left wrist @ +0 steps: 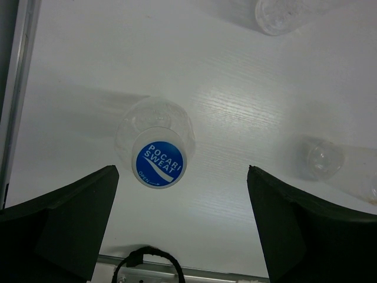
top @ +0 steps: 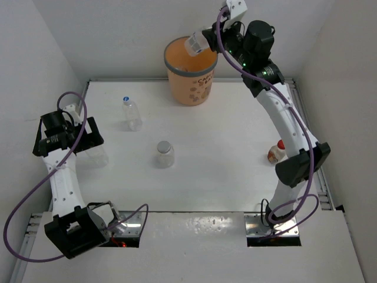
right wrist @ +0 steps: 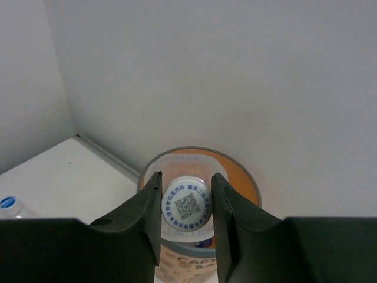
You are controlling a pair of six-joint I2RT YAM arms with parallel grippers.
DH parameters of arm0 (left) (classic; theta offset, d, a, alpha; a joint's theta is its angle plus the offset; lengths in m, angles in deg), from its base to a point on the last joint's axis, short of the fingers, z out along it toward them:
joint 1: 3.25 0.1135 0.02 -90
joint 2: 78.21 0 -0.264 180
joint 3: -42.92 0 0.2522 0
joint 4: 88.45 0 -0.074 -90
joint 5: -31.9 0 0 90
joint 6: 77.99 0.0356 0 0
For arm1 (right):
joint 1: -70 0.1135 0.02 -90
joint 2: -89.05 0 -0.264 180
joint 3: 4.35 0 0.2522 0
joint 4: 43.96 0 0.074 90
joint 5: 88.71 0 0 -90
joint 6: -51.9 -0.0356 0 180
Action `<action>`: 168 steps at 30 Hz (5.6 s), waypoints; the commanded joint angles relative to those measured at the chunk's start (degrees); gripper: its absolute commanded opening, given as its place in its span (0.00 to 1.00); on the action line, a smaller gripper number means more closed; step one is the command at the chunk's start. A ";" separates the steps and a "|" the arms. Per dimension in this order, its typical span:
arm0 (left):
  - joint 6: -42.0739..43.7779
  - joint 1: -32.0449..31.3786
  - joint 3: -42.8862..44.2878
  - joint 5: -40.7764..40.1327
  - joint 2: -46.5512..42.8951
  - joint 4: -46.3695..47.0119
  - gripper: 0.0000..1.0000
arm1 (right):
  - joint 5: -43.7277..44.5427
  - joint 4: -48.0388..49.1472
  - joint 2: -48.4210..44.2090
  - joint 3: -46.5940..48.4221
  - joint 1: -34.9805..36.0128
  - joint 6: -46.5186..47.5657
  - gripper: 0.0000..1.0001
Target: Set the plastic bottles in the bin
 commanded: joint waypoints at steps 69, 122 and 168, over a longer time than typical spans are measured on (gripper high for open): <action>37.16 -0.38 -11.69 13.62 35.13 34.47 0.41 | -5.08 -3.33 -1.22 -10.84 -11.22 1.86 0.82; 11.53 6.22 2.99 50.99 8.42 28.46 1.00 | 4.32 -30.57 9.78 -39.85 16.20 15.57 0.63; 2.89 -17.42 1.59 24.09 32.15 65.82 1.00 | -3.68 12.48 20.32 4.98 -2.79 -8.33 0.96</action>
